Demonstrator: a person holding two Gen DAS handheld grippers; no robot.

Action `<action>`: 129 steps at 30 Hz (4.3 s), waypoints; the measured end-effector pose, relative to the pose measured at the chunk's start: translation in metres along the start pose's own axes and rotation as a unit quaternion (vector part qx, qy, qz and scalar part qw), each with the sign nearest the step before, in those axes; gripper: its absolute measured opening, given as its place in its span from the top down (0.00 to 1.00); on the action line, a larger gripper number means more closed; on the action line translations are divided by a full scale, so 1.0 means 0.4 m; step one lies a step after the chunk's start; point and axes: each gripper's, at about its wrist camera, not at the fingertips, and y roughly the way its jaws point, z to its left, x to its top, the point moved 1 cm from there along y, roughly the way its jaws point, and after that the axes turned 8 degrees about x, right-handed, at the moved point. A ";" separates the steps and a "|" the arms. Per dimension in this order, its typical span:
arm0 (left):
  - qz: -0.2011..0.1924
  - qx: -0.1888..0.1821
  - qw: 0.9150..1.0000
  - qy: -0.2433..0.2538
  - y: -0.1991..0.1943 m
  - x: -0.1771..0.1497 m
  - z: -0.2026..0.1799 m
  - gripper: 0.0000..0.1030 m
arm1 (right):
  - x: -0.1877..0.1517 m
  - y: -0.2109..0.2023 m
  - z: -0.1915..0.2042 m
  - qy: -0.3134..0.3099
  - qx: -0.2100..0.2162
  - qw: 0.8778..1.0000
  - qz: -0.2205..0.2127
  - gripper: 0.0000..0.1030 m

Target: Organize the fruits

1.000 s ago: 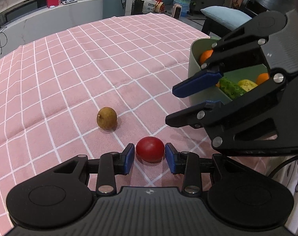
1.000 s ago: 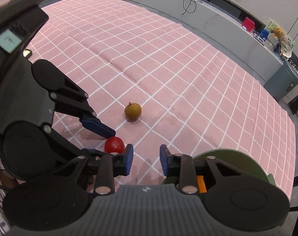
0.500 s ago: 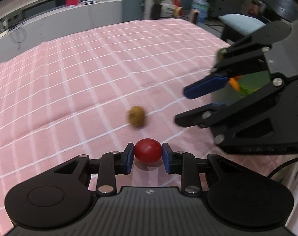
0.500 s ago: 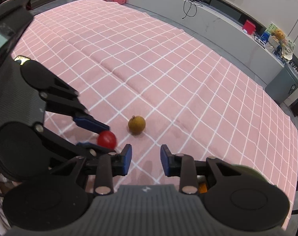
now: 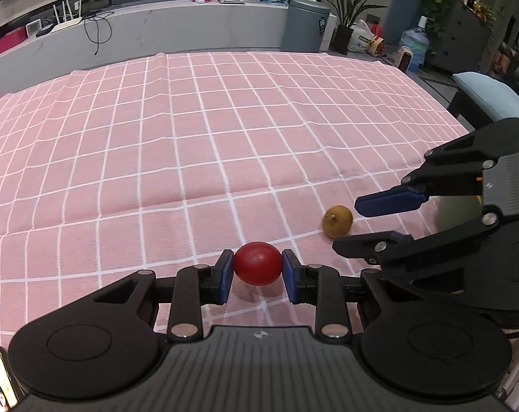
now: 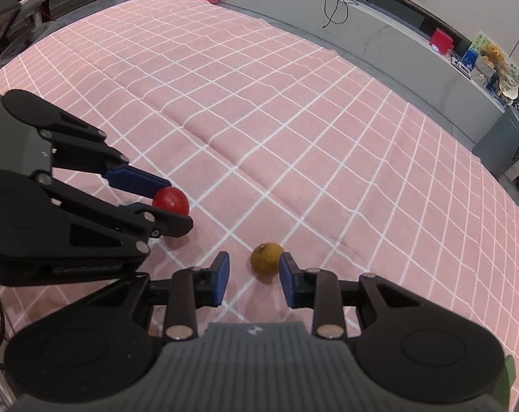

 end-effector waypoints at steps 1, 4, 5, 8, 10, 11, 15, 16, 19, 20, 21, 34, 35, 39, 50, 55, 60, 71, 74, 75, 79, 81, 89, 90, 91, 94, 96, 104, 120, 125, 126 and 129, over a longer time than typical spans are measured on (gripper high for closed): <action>0.001 0.001 1.000 0.000 0.003 0.003 -0.001 0.68 | 0.002 0.007 -0.001 0.002 -0.001 1.000 0.002 0.73; 0.002 0.002 1.000 0.004 0.007 0.002 0.001 0.68 | 0.007 0.028 -0.010 0.009 -0.011 1.000 0.006 0.71; 0.001 0.002 1.000 0.005 0.007 0.003 0.000 0.68 | 0.010 0.034 -0.013 0.010 -0.017 1.000 0.007 0.71; 0.000 -0.001 1.000 0.005 0.007 0.005 0.000 0.68 | 0.015 0.046 -0.027 0.019 -0.023 0.999 0.010 0.71; 0.000 -0.001 1.000 0.004 0.010 0.005 0.002 0.68 | 0.017 0.055 -0.034 0.023 -0.027 0.999 0.013 0.71; 0.000 -0.002 1.000 0.004 0.010 0.006 0.001 0.68 | 0.018 0.060 -0.036 0.024 -0.029 0.999 0.014 0.71; -0.002 -0.004 1.000 0.007 0.009 0.004 -0.002 0.68 | 0.016 0.074 -0.041 0.026 -0.039 0.999 0.018 0.78; -0.002 -0.004 1.000 0.008 0.008 0.003 -0.003 0.68 | 0.017 0.075 -0.042 0.026 -0.039 0.999 0.018 0.78; -0.004 -0.004 1.000 0.009 0.005 0.000 -0.006 0.68 | 0.013 0.068 -0.040 0.027 -0.038 0.999 0.016 0.78; -0.004 -0.005 1.000 0.009 0.002 -0.001 -0.007 0.68 | 0.012 0.062 -0.037 0.028 -0.036 0.999 0.015 0.79; -0.004 -0.007 1.000 0.008 -0.001 -0.002 -0.009 0.68 | 0.010 0.052 -0.034 0.029 -0.034 0.999 0.012 0.79; -0.031 -0.071 0.997 -0.007 -0.104 0.022 -0.078 0.68 | -0.107 -0.188 -0.021 0.107 -0.026 0.992 -0.065 0.78; -0.037 -0.078 0.996 -0.005 -0.118 0.027 -0.093 0.68 | -0.120 -0.204 -0.022 0.114 -0.029 0.991 -0.070 0.78; -0.051 -0.098 0.994 0.018 -0.154 0.049 -0.160 0.68 | -0.174 -0.265 -0.033 0.140 -0.052 0.985 -0.086 0.78; -0.052 -0.158 0.981 0.102 -0.171 0.091 -0.391 0.68 | -0.306 -0.357 -0.110 0.196 -0.110 0.969 -0.103 0.78; -0.029 -0.170 0.978 0.118 -0.132 0.102 -0.450 0.68 | -0.346 -0.366 -0.164 0.217 -0.129 0.962 -0.103 0.78; -0.011 -0.160 0.979 0.122 -0.089 0.113 -0.488 0.68 | -0.374 -0.353 -0.210 0.232 -0.133 0.958 -0.101 0.78; 0.015 -0.127 0.987 0.097 -0.008 0.150 -0.495 0.68 | -0.372 -0.274 -0.282 0.211 -0.112 0.967 -0.086 0.78; 0.022 -0.123 0.988 0.092 0.009 0.155 -0.497 0.68 | -0.365 -0.248 -0.306 0.213 -0.111 0.967 -0.079 0.78; 0.021 -0.121 0.988 0.094 0.012 0.156 -0.499 0.67 | -0.364 -0.239 -0.313 0.214 -0.110 0.968 -0.077 0.78; 0.019 -0.114 0.988 0.101 0.021 0.156 -0.509 0.67 | -0.366 -0.208 -0.332 0.218 -0.106 0.968 -0.065 0.78; 0.018 -0.111 0.988 0.105 0.022 0.155 -0.512 0.67 | -0.366 -0.197 -0.335 0.220 -0.103 0.968 -0.060 0.78; 0.017 -0.107 0.988 0.110 0.017 0.155 -0.518 0.54 | -0.364 -0.199 -0.328 0.219 -0.107 0.968 -0.058 0.78; 0.017 -0.109 0.988 0.110 0.014 0.154 -0.518 0.50 | -0.364 -0.202 -0.326 0.218 -0.107 0.968 -0.058 0.76; 0.016 -0.111 0.987 0.111 0.010 0.153 -0.519 0.46 | -0.365 -0.205 -0.324 0.217 -0.109 0.968 -0.058 0.75; 0.005 -0.104 0.988 0.117 -0.009 0.150 -0.521 0.42 | -0.365 -0.222 -0.312 0.212 -0.115 0.969 -0.060 0.67; -0.004 -0.099 0.988 0.119 -0.028 0.149 -0.521 0.42 | -0.361 -0.238 -0.303 0.209 -0.118 0.969 -0.064 0.67; -0.072 -0.077 0.986 0.126 -0.160 0.143 -0.504 0.33 | -0.359 -0.360 -0.242 0.204 -0.146 0.961 -0.113 0.43; -0.223 -0.010 0.971 0.084 -0.396 0.044 -0.430 0.14 | -0.428 -0.557 -0.041 0.231 -0.173 0.928 -0.235 0.15; -0.255 0.023 0.964 0.074 -0.424 -0.014 -0.416 0.09 | -0.460 -0.568 0.011 0.257 -0.168 0.913 -0.271 0.06; -0.256 0.029 0.963 0.074 -0.425 -0.026 -0.412 0.09 | -0.469 -0.566 0.022 0.261 -0.166 0.910 -0.277 0.06; -0.244 0.046 0.965 0.084 -0.417 -0.062 -0.407 0.09 | -0.488 -0.549 0.054 0.263 -0.164 0.910 -0.275 0.05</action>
